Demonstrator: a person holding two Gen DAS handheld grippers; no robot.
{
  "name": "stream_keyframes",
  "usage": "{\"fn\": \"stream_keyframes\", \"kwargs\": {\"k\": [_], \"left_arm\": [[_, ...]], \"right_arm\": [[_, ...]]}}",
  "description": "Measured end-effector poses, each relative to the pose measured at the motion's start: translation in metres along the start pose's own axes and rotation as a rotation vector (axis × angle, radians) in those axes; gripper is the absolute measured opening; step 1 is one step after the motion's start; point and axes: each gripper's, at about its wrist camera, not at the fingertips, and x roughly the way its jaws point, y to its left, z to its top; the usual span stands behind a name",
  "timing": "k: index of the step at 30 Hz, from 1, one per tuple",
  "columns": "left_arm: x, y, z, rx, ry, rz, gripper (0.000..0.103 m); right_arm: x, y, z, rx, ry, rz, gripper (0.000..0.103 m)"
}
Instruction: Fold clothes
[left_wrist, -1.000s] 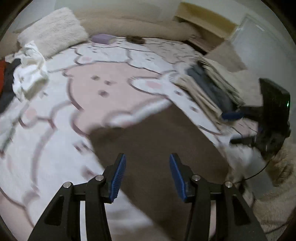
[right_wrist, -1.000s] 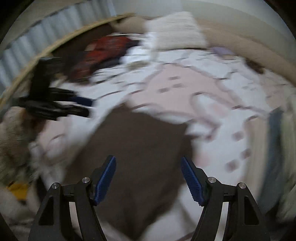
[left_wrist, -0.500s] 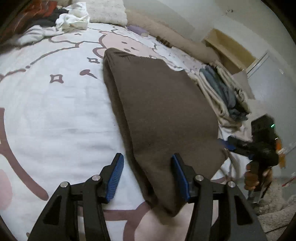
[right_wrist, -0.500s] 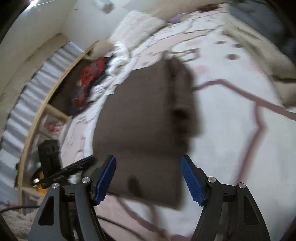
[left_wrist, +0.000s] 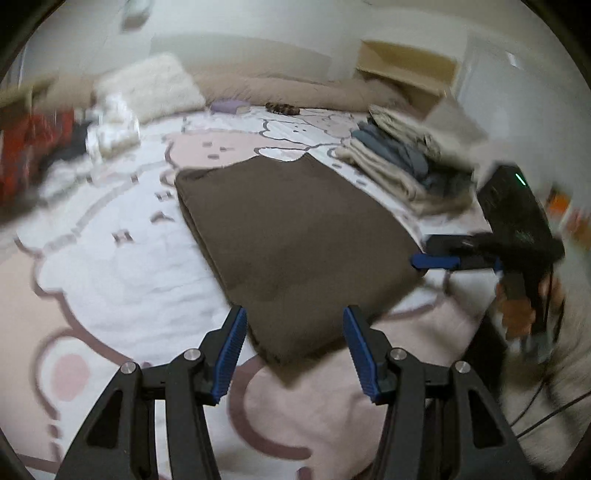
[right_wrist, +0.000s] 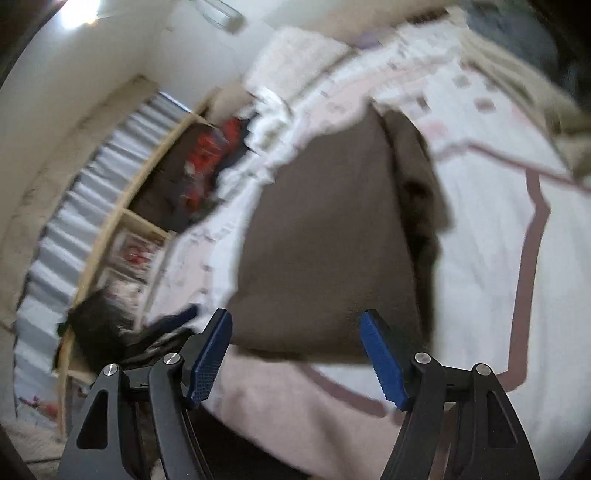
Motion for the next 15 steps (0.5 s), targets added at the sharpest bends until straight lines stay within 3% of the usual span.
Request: {"fn": "stream_keyframes", "kwargs": {"k": [2, 5, 7, 9, 11, 15], "left_arm": [[-0.002, -0.016, -0.008, 0.138, -0.011, 0.095, 0.054], [-0.002, -0.052, -0.027, 0.466, -0.047, 0.293, 0.054], [0.010, -0.077, -0.049, 0.740, -0.050, 0.442, 0.054], [0.024, -0.084, -0.068, 0.896, -0.028, 0.500, 0.054], [0.040, -0.091, -0.089, 1.051, 0.002, 0.544, 0.054], [0.060, -0.090, -0.095, 1.161, 0.012, 0.572, 0.054]], "right_arm": [[0.007, -0.010, -0.003, 0.035, -0.005, 0.014, 0.072], [0.000, -0.012, -0.005, 0.073, -0.029, 0.048, 0.072], [-0.010, -0.011, -0.010, 0.126, -0.046, 0.082, 0.072], [-0.022, -0.011, -0.018, 0.163, -0.061, 0.151, 0.072], [-0.034, -0.007, -0.025, 0.154, -0.084, 0.150, 0.072], [-0.052, -0.003, -0.037, 0.130, -0.102, 0.078, 0.072]]}}
